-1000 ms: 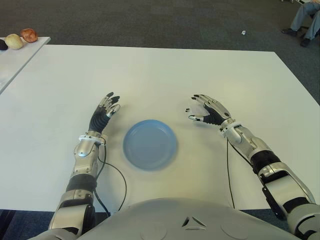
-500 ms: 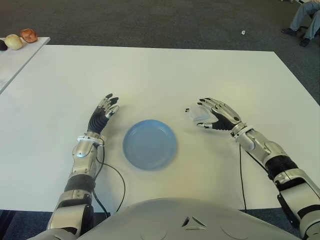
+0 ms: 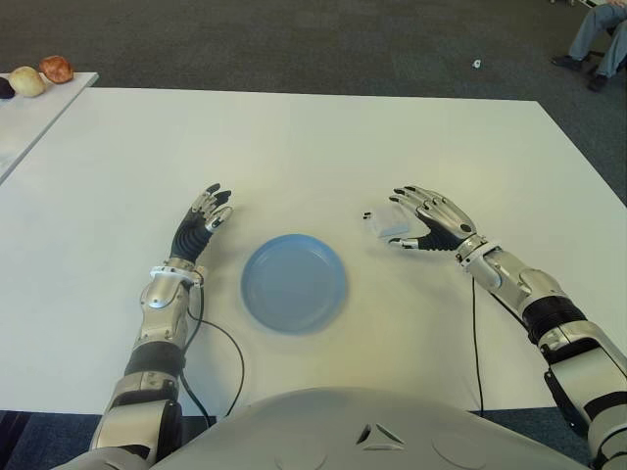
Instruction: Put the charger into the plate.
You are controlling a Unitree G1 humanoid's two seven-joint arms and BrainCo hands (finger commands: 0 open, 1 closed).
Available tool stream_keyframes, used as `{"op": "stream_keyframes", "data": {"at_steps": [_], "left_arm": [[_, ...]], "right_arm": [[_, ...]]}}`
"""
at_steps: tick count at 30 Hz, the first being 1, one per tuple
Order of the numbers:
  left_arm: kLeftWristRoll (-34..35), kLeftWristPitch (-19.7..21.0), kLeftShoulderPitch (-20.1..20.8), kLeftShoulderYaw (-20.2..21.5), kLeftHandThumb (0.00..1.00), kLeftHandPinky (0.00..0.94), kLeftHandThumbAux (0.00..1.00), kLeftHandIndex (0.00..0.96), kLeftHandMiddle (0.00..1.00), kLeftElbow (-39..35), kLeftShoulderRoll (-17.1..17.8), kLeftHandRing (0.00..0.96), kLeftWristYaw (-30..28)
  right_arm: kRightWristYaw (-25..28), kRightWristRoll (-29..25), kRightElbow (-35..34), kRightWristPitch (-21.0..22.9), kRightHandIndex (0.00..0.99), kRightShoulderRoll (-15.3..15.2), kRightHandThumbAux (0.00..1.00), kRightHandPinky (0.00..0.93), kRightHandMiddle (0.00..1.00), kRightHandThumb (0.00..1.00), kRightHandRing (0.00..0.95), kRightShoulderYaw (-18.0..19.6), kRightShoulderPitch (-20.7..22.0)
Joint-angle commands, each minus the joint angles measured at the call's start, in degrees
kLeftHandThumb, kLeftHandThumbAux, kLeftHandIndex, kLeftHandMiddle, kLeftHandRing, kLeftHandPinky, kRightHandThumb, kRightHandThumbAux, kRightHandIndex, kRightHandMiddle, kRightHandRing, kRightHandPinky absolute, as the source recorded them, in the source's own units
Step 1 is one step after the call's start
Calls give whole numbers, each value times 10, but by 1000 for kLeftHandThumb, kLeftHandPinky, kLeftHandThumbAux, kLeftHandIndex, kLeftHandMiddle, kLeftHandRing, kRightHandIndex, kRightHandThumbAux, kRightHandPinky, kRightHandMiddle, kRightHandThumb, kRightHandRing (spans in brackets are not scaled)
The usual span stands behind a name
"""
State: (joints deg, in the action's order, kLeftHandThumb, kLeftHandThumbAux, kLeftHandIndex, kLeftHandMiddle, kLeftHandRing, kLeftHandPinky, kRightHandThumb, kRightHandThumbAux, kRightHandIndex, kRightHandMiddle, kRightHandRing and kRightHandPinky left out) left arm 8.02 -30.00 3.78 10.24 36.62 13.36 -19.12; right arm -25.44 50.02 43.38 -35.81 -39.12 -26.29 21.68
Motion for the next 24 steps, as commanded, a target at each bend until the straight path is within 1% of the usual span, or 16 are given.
{"op": "stream_keyframes", "data": {"at_steps": [1,11,16,21,24], "left_arm": [[7,5,1,1,0,0,511,22,160,3,5,104,-11],[8,3,-1,0,0,0,492,30,169,-1,4,113,-11],[4,3,-1,-1,0,0,504,31,171,4,3,114,-9],[1,1,0,-3,0,0,511,28,168,6,2,111,-7],[0,0,1,-4,0,0,516,28,168,6,1,112,-5]], "right_arm": [[-16,13,24,0,0,8,239,0,0,293,0,-12,16],[-37,-2,56,-4,0,24,243,0,0,313,0,-12,26],[-36,-11,73,3,0,40,239,0,0,331,0,-8,35],[-33,-18,80,5,0,46,235,0,0,348,0,-5,39],[-25,-23,87,12,0,57,235,0,0,356,0,-5,45]]}}
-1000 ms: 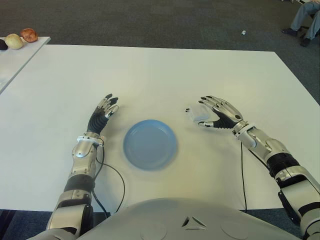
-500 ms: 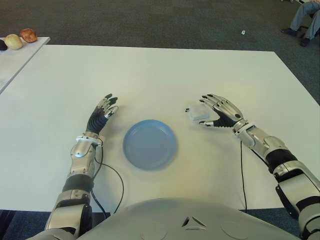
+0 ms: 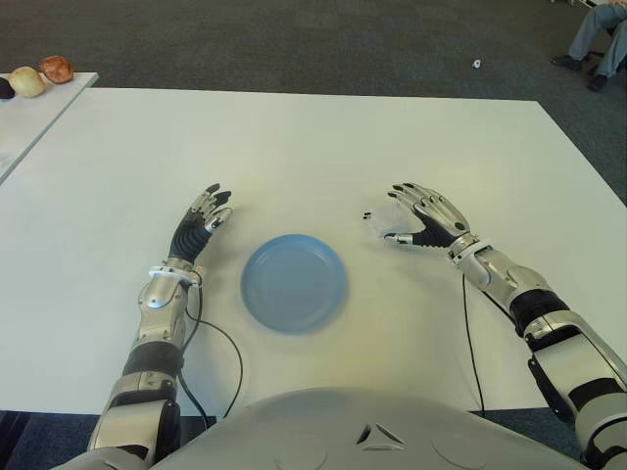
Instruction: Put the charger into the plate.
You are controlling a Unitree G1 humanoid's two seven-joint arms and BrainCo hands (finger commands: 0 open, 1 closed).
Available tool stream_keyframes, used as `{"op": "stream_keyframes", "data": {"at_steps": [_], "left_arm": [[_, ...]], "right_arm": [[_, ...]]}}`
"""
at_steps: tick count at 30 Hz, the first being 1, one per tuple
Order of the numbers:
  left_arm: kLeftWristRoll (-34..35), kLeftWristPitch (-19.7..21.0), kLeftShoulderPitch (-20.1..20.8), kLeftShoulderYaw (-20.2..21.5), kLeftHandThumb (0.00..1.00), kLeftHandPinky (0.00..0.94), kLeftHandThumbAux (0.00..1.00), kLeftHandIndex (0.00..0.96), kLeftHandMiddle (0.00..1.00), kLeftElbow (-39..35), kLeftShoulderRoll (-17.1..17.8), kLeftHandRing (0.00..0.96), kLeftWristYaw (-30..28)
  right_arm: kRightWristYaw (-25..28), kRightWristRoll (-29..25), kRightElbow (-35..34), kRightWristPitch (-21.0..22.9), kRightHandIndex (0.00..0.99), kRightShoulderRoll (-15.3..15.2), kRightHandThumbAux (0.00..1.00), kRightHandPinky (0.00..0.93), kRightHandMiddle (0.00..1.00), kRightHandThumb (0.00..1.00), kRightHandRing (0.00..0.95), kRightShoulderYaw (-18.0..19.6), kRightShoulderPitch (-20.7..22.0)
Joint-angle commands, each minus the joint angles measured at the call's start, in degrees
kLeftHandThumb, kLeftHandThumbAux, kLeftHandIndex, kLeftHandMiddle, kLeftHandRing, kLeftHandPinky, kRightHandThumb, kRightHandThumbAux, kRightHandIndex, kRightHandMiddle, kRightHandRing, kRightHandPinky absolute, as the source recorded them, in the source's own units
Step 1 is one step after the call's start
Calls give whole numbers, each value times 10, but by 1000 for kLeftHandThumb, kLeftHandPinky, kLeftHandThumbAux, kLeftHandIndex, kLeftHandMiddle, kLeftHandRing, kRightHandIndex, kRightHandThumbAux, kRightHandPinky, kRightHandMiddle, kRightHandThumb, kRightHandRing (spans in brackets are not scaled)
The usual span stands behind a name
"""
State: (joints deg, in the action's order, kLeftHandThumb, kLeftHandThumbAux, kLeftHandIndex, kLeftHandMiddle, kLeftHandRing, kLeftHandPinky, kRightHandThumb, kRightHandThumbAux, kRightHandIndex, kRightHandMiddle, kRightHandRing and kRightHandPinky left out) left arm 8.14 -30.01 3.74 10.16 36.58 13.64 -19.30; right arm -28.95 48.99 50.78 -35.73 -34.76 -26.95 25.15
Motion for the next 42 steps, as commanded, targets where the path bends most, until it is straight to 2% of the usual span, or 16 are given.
{"op": "stream_keyframes", "data": {"at_steps": [1,13,23,42], "left_arm": [[-1,0,1,-3,0,0,519,29,167,7,-2,110,-3],[-1,1,2,-4,0,0,522,25,155,6,-5,100,-1],[5,-1,3,-3,0,0,505,37,170,7,-9,112,-7],[7,-1,-4,-5,0,0,505,36,167,-3,-13,113,-8]], "right_arm": [[12,-14,15,14,0,16,235,0,0,358,0,2,13],[15,-12,49,45,0,50,250,0,0,377,0,-8,43],[56,-25,58,72,0,76,268,0,0,369,0,-9,62],[79,-28,65,77,0,87,293,0,0,320,0,-19,74]]}}
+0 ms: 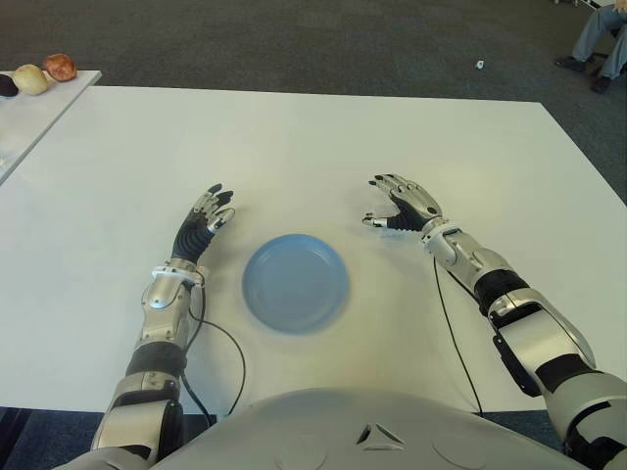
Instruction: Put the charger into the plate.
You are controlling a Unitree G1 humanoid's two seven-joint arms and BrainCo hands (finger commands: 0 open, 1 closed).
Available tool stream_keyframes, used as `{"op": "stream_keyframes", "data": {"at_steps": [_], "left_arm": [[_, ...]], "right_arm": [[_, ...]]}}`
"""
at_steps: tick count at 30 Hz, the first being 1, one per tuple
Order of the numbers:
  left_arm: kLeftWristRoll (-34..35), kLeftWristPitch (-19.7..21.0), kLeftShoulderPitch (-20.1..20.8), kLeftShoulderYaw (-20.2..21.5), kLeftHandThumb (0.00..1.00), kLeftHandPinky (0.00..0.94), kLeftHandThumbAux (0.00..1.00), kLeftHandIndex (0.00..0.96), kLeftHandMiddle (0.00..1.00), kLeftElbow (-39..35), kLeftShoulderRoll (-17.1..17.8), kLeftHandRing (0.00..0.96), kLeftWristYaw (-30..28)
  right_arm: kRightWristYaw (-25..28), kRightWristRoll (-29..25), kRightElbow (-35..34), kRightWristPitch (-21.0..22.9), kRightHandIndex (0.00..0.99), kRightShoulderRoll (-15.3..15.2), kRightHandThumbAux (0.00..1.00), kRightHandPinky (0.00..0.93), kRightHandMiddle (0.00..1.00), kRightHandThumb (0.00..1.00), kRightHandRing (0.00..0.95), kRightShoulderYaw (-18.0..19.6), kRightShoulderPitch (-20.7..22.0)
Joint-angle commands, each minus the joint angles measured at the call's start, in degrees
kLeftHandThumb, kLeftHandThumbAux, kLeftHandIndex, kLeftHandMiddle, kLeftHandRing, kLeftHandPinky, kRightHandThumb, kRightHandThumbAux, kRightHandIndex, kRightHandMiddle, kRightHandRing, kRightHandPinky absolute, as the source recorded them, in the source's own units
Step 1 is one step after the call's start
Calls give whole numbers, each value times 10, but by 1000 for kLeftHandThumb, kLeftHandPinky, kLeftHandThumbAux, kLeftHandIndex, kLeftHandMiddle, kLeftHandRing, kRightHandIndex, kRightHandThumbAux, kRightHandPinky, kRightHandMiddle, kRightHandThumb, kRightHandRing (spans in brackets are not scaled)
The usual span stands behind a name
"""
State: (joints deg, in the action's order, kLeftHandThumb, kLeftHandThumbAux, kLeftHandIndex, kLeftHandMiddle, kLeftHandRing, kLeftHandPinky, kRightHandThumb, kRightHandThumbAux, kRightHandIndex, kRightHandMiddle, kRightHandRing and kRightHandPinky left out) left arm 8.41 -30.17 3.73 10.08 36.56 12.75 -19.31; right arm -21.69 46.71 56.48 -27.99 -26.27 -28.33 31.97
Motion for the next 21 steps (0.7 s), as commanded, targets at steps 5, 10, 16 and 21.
{"op": "stream_keyframes", "data": {"at_steps": [5,10,16,21], "left_arm": [[6,5,-6,-4,0,0,495,36,169,-7,-5,113,-8],[5,8,-10,-4,0,0,494,32,166,-12,-4,109,-8],[6,9,-13,-4,0,0,498,34,168,-15,-2,114,-9],[8,10,-16,-3,0,0,499,34,171,-21,1,117,-13]], "right_arm": [[3,-4,21,-7,0,4,291,0,0,309,0,-10,9],[-2,-5,35,-25,0,4,283,0,0,310,0,-14,10],[-16,-1,55,-42,0,4,280,0,0,322,0,-22,9],[-34,9,68,-46,0,3,280,0,0,329,0,-35,8]]}}
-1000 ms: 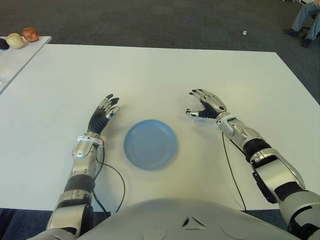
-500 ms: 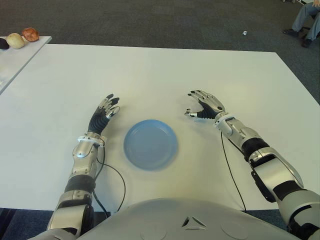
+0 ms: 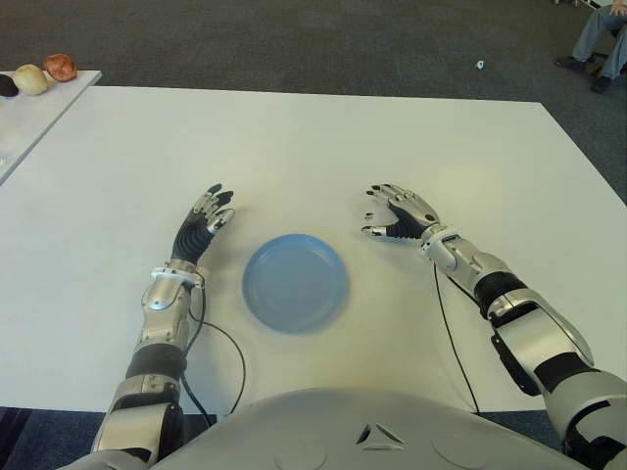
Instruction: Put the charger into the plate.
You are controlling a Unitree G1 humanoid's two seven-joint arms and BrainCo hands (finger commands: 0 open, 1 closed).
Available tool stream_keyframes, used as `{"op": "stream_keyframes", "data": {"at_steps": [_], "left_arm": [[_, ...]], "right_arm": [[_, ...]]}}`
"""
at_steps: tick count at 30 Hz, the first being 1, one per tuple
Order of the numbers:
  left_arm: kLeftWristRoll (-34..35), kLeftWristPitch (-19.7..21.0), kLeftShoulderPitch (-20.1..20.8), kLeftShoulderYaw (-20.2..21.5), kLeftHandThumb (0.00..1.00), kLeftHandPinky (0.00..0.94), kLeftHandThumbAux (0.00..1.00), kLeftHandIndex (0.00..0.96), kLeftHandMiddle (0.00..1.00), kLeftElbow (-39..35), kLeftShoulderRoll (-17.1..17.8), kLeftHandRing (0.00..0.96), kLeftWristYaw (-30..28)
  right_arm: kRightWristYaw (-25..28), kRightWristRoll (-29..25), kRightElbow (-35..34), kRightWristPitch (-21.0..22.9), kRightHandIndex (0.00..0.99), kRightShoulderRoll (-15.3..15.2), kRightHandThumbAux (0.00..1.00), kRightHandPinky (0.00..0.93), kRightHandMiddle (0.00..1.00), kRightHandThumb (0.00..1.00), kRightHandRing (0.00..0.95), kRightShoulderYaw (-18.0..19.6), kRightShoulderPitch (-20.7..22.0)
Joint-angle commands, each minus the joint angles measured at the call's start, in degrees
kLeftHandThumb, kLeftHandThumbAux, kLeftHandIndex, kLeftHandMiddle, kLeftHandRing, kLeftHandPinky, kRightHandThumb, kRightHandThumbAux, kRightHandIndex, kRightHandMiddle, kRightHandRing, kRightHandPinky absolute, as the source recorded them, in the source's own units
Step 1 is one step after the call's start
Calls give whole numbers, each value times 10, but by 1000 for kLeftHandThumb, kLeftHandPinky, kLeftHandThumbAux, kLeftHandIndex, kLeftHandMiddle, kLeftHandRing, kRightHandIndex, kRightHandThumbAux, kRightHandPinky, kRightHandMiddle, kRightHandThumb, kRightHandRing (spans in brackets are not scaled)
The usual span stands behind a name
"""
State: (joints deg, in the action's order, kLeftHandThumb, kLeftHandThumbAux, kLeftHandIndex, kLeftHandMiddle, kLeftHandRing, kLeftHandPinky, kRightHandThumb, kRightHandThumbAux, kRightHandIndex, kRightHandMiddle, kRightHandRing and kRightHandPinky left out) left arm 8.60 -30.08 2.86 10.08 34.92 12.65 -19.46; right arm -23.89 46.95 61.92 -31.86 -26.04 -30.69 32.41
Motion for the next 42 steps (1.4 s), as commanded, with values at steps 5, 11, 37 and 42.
{"op": "stream_keyframes", "data": {"at_steps": [5,11,37,42], "left_arm": [[7,11,-9,-2,0,5,513,30,167,-7,5,117,-18],[8,12,-7,-1,0,4,526,21,161,-3,9,114,-24],[12,22,-16,5,0,0,496,30,160,-21,23,104,-27],[13,22,-20,5,0,0,513,34,153,-27,27,99,-30]], "right_arm": [[-37,19,20,-5,0,-1,283,0,0,336,0,-26,7],[-70,33,31,0,0,-3,283,0,0,333,0,-43,9],[-147,63,52,12,0,-5,300,18,0,306,0,-88,12],[-170,71,59,18,0,-3,302,21,0,307,0,-100,10]]}}
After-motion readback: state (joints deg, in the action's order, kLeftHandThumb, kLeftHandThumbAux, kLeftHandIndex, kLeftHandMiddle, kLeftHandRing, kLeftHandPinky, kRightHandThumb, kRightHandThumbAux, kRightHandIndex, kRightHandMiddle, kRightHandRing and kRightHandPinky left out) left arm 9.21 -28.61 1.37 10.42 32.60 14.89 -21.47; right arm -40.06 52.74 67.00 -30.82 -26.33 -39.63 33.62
